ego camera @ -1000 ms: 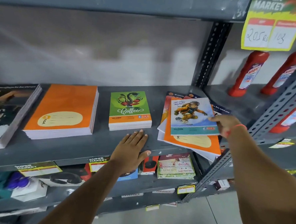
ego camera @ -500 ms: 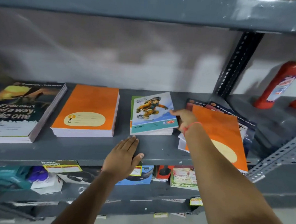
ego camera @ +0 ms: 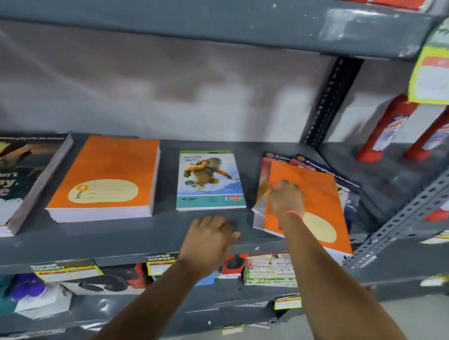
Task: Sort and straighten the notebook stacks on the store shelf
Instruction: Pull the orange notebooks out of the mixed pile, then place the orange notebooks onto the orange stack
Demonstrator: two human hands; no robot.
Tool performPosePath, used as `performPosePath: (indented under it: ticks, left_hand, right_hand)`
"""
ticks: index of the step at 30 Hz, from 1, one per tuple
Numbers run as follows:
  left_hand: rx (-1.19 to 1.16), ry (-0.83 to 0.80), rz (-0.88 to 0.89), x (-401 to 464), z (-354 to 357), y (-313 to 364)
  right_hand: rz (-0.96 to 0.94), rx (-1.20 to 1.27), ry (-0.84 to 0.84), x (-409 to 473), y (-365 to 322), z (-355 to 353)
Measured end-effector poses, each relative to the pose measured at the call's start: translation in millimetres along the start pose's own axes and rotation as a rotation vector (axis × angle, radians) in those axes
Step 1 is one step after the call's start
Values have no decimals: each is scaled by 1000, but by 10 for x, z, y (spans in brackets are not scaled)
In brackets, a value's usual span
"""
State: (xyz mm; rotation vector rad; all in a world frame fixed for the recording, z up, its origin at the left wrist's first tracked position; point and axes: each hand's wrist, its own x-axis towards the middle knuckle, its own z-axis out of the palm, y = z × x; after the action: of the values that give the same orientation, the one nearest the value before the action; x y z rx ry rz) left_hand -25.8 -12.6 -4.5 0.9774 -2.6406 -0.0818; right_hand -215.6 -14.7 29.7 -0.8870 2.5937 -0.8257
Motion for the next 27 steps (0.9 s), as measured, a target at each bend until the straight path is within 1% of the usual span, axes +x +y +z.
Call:
performPosePath:
  ticks: [1,2,3,5,6,9,11,13,15,17,18,21,25,27]
  left_hand:
    - [-108,-48,-28,122,-38,194]
    - [-213,-115,-104,242,-60,360]
    - [-297,-175,-194,348,-49,492]
    - [-416,-227,-319,529,32,686]
    - [-452,-238,-360,612,58,757]
    - [-591,-270,-437,779,113,791]
    - [-656,-274,-463,819,113,779]
    - [-727,-286,-528,831,111,771]
    - [-845,-280,-629,829,95,780]
    - [-957,-257,-693,832,57,788]
    - [-984,-249,-703,832,29,800]
    - [-1006,-249,-689,838,-47,838]
    - [-972,-233,-651,860,-202,880]
    - [-968,-200,-644,852,-327,842]
  right_hand:
    - [92,-4,-6,-22,177,-92]
    - [161,-28,-6,-70,332,-184]
    - [203,-82,35,-87,468,-271]
    - [251,-176,122,-101,700,-431]
    - [279,-171,118,-117,793,-519]
    - [344,-57,83,-127,1013,-674]
    - [341,7,71,-162,1101,-745]
    - [343,53,43,-172,1135,-812]
    - [359,80,-14,-177,1162,-871]
    - [365,155,-86,-149,1211,-924]
    - [373,185,-132,-167,1207,-967]
    - [394,276,-195,-167,1234,-1056]
    - [367,454,-205,-151,1236,-1198]
    - [311,524,-203,-170,1124,-1252]
